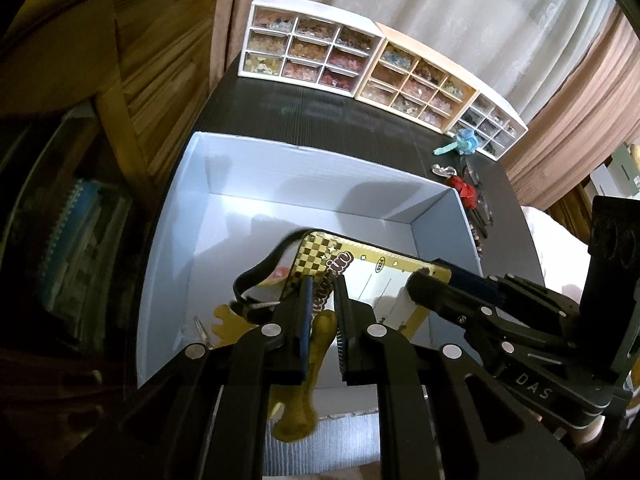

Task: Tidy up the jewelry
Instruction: 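Grasp the gold name card with the right tool while the left tool lowers the keychains into the box, then open both tools to release the keychains and gold card inside the box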

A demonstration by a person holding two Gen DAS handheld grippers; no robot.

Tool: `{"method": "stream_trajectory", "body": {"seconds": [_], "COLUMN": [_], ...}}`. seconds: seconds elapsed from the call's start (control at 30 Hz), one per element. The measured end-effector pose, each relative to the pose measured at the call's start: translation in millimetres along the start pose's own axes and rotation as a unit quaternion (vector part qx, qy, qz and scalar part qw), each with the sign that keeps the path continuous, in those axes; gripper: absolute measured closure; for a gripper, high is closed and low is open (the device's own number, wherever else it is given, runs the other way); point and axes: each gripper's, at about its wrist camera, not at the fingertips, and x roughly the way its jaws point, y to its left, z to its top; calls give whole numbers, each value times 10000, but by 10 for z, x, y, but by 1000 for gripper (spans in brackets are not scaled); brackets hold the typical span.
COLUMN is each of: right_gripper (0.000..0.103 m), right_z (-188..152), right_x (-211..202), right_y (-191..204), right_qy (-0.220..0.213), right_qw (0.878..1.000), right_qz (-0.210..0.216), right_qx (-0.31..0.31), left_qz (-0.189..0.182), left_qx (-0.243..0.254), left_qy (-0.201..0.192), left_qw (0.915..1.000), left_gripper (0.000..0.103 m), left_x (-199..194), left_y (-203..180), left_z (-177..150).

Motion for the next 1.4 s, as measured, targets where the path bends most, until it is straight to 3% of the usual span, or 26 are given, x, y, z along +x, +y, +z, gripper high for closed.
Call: {"method": "stream_trajectory", "body": {"seconds": [0.07, 0.1, 0.13, 0.27, 0.5, 0.53, 0.6, 0.63, 0.7, 0.77, 0.97, 1.2, 1.4], "right_gripper": [76, 75, 72, 66, 58, 56, 43, 39, 20, 9, 7, 7, 7], "right_z": [3, 10, 13, 22, 77, 79, 83, 87, 105, 118, 124, 80, 71], "right_x": [-14, -15, -27, -93, -224, -231, -253, -265, -311, -362, -544, -654, -763], "right_y": [-7, -19, -25, -4, 30, 34, 37, 30, 13, -3, -85, -97, -310], "right_qy": [-5, -7, -31, -158, -493, -521, -576, -611, -748, -914, -1561, -1963, -2155], "right_qw": [10000, 10000, 10000, 9993, 9965, 9961, 9946, 9939, 9918, 9897, 9805, 9699, 9671], "right_qz": [-19, -33, -49, -305, -531, -555, -718, -787, -951, -1049, -1190, -1443, -1306], "right_qx": [-14, -7, 2, -169, -408, -443, -484, -475, -404, -333, -82, -30, 353], "left_qz": [106, 151, 151, -42, 216, 234, 360, 469, 566, 569, 304, 419, 432], "left_qx": [27, 20, -3, -162, -69, -62, -5, 96, 324, 609, 710, 972, 680], "left_qy": [-41, -85, -144, -430, -471, -468, -469, -497, -578, -702, -719, -777, -341], "left_qw": [9999, 9998, 9998, 9989, 9986, 9986, 9983, 9976, 9962, 9940, 9944, 9913, 9962], "left_gripper": [72, 53, 39, 35, 21, 15, 3, 4, 4, 4, 4, 4, 4], "left_x": [-22, -44, -73, -247, -334, -330, -316, -316, -320, -347, -399, -402, -222], "left_y": [7, -3, 2, 63, 71, 74, 80, 65, 48, 7, -46, -202, -188], "left_z": [-2, 0, 4, 17, 0, -2, -4, -11, -23, -46, -38, -45, 13]}}
